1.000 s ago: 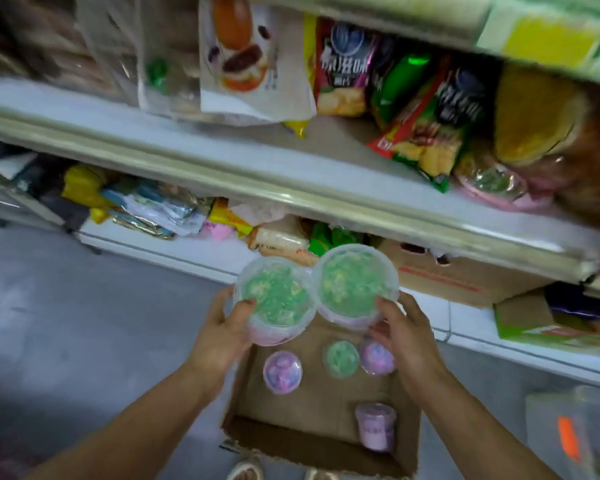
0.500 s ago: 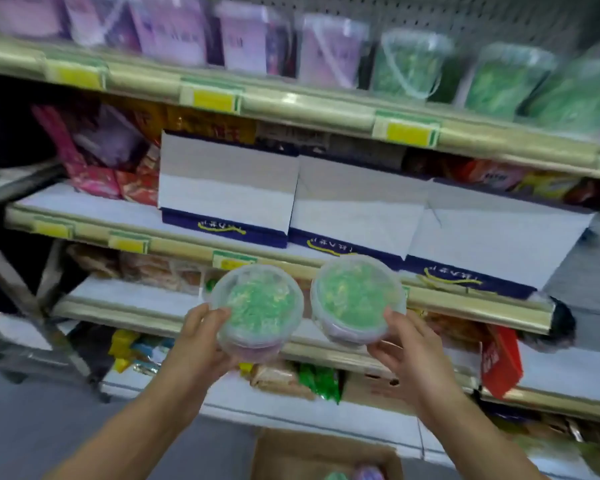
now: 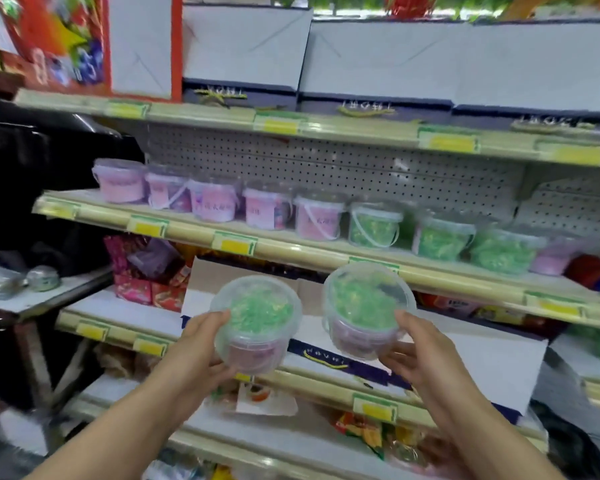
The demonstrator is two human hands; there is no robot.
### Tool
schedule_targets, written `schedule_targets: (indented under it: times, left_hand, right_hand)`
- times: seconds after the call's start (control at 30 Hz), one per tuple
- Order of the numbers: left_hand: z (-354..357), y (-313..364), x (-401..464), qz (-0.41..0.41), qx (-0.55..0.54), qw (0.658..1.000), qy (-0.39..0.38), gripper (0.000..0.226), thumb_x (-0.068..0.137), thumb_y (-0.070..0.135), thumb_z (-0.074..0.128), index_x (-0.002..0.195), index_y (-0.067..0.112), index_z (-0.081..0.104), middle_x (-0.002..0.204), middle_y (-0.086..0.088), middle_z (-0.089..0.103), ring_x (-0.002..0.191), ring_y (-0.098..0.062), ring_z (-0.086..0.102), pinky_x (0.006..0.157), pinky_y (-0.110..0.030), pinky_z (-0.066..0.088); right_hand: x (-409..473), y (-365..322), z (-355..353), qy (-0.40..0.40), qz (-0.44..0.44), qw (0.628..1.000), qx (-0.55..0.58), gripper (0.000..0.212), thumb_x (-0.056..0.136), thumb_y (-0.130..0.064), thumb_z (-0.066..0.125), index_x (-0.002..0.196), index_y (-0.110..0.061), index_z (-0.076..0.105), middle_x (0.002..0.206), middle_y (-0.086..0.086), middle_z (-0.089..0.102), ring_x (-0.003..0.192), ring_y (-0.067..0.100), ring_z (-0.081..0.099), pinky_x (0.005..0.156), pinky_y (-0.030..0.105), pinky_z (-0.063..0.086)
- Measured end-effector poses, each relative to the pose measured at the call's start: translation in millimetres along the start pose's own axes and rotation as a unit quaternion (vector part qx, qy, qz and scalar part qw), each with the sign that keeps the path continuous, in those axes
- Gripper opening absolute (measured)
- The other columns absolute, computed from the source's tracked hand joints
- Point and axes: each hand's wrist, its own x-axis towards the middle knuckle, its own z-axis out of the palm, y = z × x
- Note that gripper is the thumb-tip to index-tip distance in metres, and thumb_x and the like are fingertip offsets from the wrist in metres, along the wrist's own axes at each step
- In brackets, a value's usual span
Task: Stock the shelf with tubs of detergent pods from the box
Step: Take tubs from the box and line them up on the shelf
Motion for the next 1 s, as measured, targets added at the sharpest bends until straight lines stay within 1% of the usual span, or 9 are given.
schedule_targets:
  times: [0.13,0.2,0.33,0.43,0.5,0.63,0.77,0.87,1.0]
  left_hand:
    - [17,13,-8,-0.004,-0.021,1.000,-0.011,0.030,0.096,0.034,0.050,0.123,0.025,0.042,0.111,-0.015,0.057,0.098,-0.029,0.063,0.084,-0.038,0.051]
    - [24,16,-12,-0.002,-0.024,1.000,-0.009,0.027,0.096,0.033,0.050,0.120,0.027,0.042,0.104,-0.012,0.057,0.093,-0.026,0.062,0.083,-0.036,0.050]
    - [37,27,-11,0.007,-0.028,1.000,-0.004,0.025,0.096,0.032,0.050,0.117,0.026,0.040,0.092,-0.007,0.053,0.083,-0.025,0.060,0.086,-0.039,0.049]
    - [44,39,-3,0.022,-0.033,0.999,-0.009,0.026,0.096,0.031,0.051,0.120,0.025,0.044,0.100,-0.009,0.057,0.088,-0.028,0.062,0.095,-0.043,0.048]
    - [50,48,4,0.031,-0.023,0.999,-0.015,0.024,0.096,0.031,0.050,0.119,0.026,0.044,0.107,-0.010,0.059,0.092,-0.029,0.063,0.094,-0.042,0.048]
    - [58,67,24,0.053,-0.013,0.998,-0.039,0.024,0.096,0.032,0.050,0.119,0.027,0.042,0.095,0.003,0.053,0.095,-0.027,0.061,0.092,-0.040,0.048]
    - [55,87,52,0.055,0.008,0.997,-0.056,0.028,0.095,0.035,0.051,0.121,0.026,0.045,0.103,-0.004,0.057,0.098,-0.029,0.062,0.087,-0.039,0.052]
    - [47,105,72,0.050,0.031,0.996,-0.060,0.025,0.095,0.035,0.050,0.118,0.025,0.048,0.103,-0.010,0.059,0.090,-0.026,0.062,0.077,-0.035,0.054]
    - [26,127,102,0.055,0.048,0.995,-0.063,0.034,0.095,0.036,0.052,0.126,0.024,0.047,0.108,-0.007,0.057,0.094,-0.027,0.062,0.087,-0.040,0.053]
  right_hand:
    - [4,-17,-4,-0.015,-0.020,1.000,0.002,0.016,0.092,-0.034,0.057,0.099,-0.021,0.059,0.103,0.014,0.068,0.094,0.025,0.067,0.089,0.038,0.053]
    - [5,-24,-6,-0.016,-0.022,1.000,0.013,0.015,0.091,-0.033,0.057,0.099,-0.021,0.058,0.102,0.014,0.067,0.095,0.027,0.066,0.090,0.040,0.052]
    - [14,-41,-11,-0.013,-0.025,0.999,0.030,0.029,0.092,-0.033,0.057,0.116,-0.019,0.052,0.104,0.008,0.063,0.098,0.028,0.065,0.092,0.042,0.051]
    - [22,-57,-11,-0.011,-0.041,0.998,0.046,0.032,0.093,-0.034,0.055,0.120,-0.019,0.050,0.106,0.001,0.059,0.098,0.026,0.064,0.086,0.039,0.052]
    - [29,-68,-10,-0.012,-0.051,0.997,0.049,0.036,0.093,-0.035,0.054,0.124,-0.017,0.050,0.110,-0.001,0.057,0.099,0.024,0.063,0.084,0.037,0.051]
    - [46,-91,-1,0.000,-0.056,0.996,0.065,0.039,0.091,-0.036,0.056,0.124,-0.017,0.049,0.128,0.003,0.048,0.105,0.027,0.059,0.090,0.037,0.050]
    - [70,-110,22,0.004,-0.062,0.996,0.070,0.043,0.087,-0.040,0.060,0.125,-0.022,0.049,0.140,0.007,0.042,0.118,0.033,0.051,0.094,0.041,0.050]
    - [96,-121,51,0.018,-0.045,0.995,0.083,0.050,0.086,-0.041,0.062,0.129,-0.022,0.045,0.144,0.010,0.038,0.121,0.037,0.047,0.094,0.044,0.051]
    - [137,-132,95,0.053,-0.023,0.995,0.080,0.059,0.085,-0.043,0.063,0.135,-0.018,0.044,0.143,0.011,0.039,0.120,0.038,0.048,0.093,0.046,0.052]
